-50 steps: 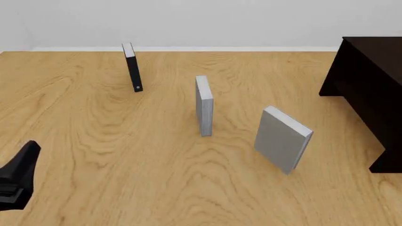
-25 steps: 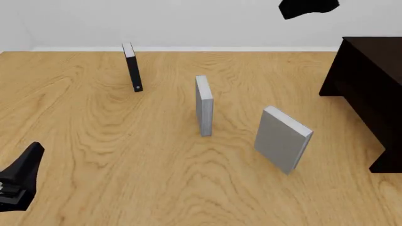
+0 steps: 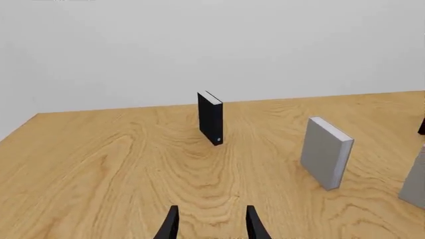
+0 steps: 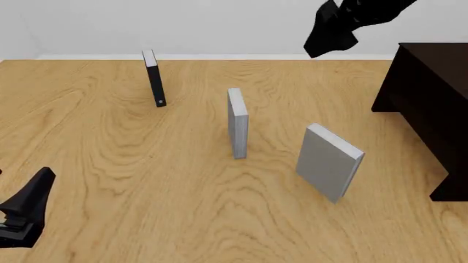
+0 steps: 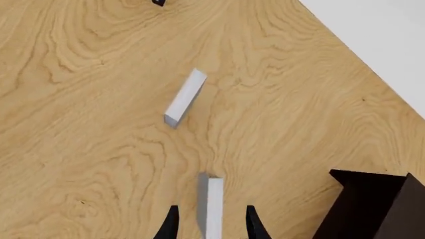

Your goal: Pick up the book on the right and place it on the cabinet shelf.

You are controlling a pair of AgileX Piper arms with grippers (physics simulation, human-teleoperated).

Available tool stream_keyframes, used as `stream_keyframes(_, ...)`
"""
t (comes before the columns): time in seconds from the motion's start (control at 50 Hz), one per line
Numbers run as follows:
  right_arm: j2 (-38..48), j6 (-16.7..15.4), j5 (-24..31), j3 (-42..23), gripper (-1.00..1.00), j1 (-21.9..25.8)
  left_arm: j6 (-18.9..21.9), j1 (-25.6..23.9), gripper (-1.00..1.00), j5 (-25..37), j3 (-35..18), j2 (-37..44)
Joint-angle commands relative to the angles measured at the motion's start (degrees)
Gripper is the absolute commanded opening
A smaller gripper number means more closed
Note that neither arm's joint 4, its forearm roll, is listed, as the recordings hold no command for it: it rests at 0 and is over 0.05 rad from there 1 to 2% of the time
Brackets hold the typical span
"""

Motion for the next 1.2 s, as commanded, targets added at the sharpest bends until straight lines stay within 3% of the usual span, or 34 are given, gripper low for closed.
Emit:
stream_keyframes(0.02, 3.68, -0.56, 0.06, -0.48, 1.0, 1.62, 0.76, -0.67, 1.0, 0.28, -0.26, 0.02)
stream_keyframes(0.14, 6.72, -2.02, 0.06, -2.97, 1.0, 0.89, 1.16, -0.83, 1.0, 0.35, -0.19, -0.06)
stream_keyframes(0.18, 7.64, -4.37, 0.06, -3.22, 1.0, -0.66, 1.26, -0.92, 1.0, 0.69, -0.21, -0.35)
stream_keyframes(0.28, 9.08, -4.06, 0.06, -4.35, 1.0, -1.31, 1.48, -1.12, 1.0, 0.58, -0.05, -0.41)
stream_keyframes(0.32, 9.8, -5.92, 0.05, -3.88, 1.0, -2.89, 1.71, -1.31, 1.0, 0.63, 0.04, -0.44)
stream_keyframes(0.36, 10.05, -4.46, 0.05, -4.49, 1.0, -2.2, 1.58, -1.34, 1.0, 0.78, -0.04, -0.58)
stream_keyframes(0.44, 11.13, -6.98, 0.03, -4.94, 1.0, -4.2, 1.46, -1.27, 1.0, 0.84, -0.1, -0.63)
stream_keyframes(0.48, 11.33, -5.74, 0.03, -5.25, 1.0, -3.39, 1.43, -1.26, 1.0, 1.02, -0.03, -0.81)
stream_keyframes(0.7, 13.8, -7.75, -0.45, -5.3, 1.0, -5.72, 1.17, -1.61, 1.0, 1.22, -0.03, -0.93)
stream_keyframes(1.2, 13.97, -4.21, -7.29, 3.45, 1.0, -2.84, 1.27, -1.55, 1.0, 2.29, 0.29, -1.74)
